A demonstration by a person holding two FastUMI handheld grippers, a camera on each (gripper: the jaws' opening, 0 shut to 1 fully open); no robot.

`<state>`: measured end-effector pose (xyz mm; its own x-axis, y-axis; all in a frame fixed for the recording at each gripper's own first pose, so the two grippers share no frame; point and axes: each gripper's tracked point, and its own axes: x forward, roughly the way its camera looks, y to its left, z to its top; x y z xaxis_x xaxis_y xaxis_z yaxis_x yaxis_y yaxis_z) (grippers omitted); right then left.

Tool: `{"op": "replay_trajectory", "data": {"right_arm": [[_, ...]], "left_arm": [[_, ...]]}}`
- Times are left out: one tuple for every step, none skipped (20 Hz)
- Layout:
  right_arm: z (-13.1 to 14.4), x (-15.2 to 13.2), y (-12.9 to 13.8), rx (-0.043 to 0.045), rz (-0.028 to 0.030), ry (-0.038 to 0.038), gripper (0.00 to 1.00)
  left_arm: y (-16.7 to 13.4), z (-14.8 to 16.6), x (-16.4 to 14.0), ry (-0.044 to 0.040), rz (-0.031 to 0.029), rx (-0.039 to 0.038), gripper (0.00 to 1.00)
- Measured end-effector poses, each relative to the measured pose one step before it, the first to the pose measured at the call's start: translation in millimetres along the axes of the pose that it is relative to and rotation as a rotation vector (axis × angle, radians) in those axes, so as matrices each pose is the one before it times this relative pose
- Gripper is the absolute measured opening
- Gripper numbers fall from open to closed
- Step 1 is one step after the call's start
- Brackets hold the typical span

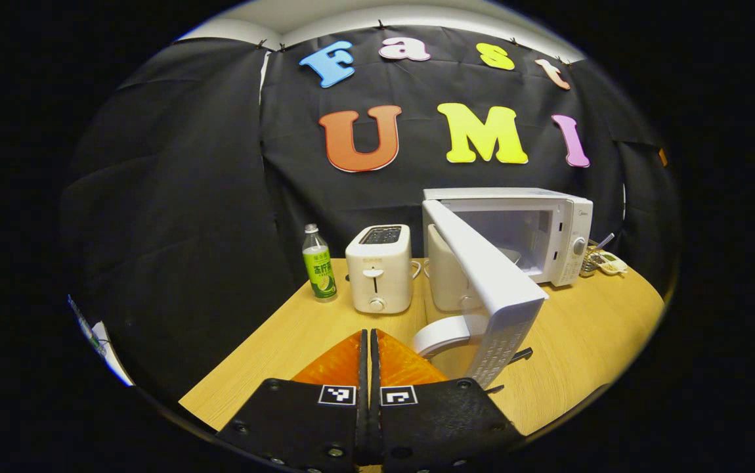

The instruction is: Open the microwave oven with the left hand, put the food in, and close the microwave oven.

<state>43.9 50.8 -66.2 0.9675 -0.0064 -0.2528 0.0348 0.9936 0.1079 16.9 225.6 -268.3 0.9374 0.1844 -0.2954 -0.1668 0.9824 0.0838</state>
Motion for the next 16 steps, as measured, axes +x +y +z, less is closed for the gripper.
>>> {"op": "replay_trajectory", "data": {"right_arm": [[-4.86,-0.26,3.7,0.00673,-0.00655,0.00791,1.0],[-4.41,-1.66,3.0,0.01135,-0.00245,0.00972,0.92],[-4.17,-1.71,3.02,0.00923,-0.0028,0.00727,0.92],[-2.04,-1.98,0.19,0.00261,-0.00693,0.00439,0.92],[-1.64,-0.61,-1.29,0.00107,-0.00892,0.00216,1.0],[-0.66,-0.81,0.07,0.00036,0.00013,0.004,1.0],[-0.53,-0.37,0.15,0.00018,-0.00016,0.00273,1.0],[1.66,1.03,-2.34,-0.00221,-0.00762,0.00286,0.92],[1.75,0.78,-2.63,-0.004,-0.00544,0.00098,0.92],[1.97,-1.17,-2.07,-0.00353,-0.00679,-0.00329,0.92],[3.95,-1.15,-1.61,-0.00241,-0.00649,-0.00813,1.0],[2.23,-1.63,-1.13,-0.00303,-0.00571,-0.00446,1.0],[-0.03,0.12,-0.03,-0.00388,-0.00182,-0.00057,1.0],[-0.22,-0.68,-0.39,-0.00594,-0.00205,0.00207,0.92],[-0.19,0.66,-2.17,-0.00486,-0.00479,0.00118,0.92],[-0.28,-0.09,-3.47,0.00024,-0.00898,0.00231,0.92]], "left_arm": [[-5.0,0.81,4.32,-0.00736,-0.02784,-0.00413,0.0],[-7.15,1.79,2.19,-0.00408,-0.02672,-0.00078,0.0],[-5.58,-0.98,3.24,0.001,-0.02075,0.00852,0.0],[-6.73,-0.9,2.61,0.00154,-0.01919,0.01007,0.0],[-6.04,-0.56,2.12,-0.00211,-0.01509,0.00951,0.0],[-7.88,-0.39,2.23,0.00327,-0.0198,0.00253,0.0],[-6.33,0.22,3.21,-0.00378,-0.01026,0.00563,0.0],[-5.61,0.57,4.19,0.00053,-0.00402,0.00901,0.0],[-6.81,-0.34,3.7,0.0043,-0.00717,0.00212,0.0],[-7.54,3.59,2.22,-0.01058,-0.01054,-0.00098,0.0],[-11.57,3.84,4.31,-0.01181,-0.02599,-0.00013,0.0],[-11.67,4.16,2.82,-0.01173,-0.02642,0.00797,0.0],[-8.8,4.0,3.55,-0.01154,-0.02382,0.0084,0.0],[-9.9,5.15,4.19,-0.01481,-0.024,0.00409,0.0],[-9.65,3.91,4.79,-0.00895,-0.02375,-0.00629,0.0],[-9.57,2.86,2.62,-0.0043,-0.02158,-0.00638,0.0]]}}
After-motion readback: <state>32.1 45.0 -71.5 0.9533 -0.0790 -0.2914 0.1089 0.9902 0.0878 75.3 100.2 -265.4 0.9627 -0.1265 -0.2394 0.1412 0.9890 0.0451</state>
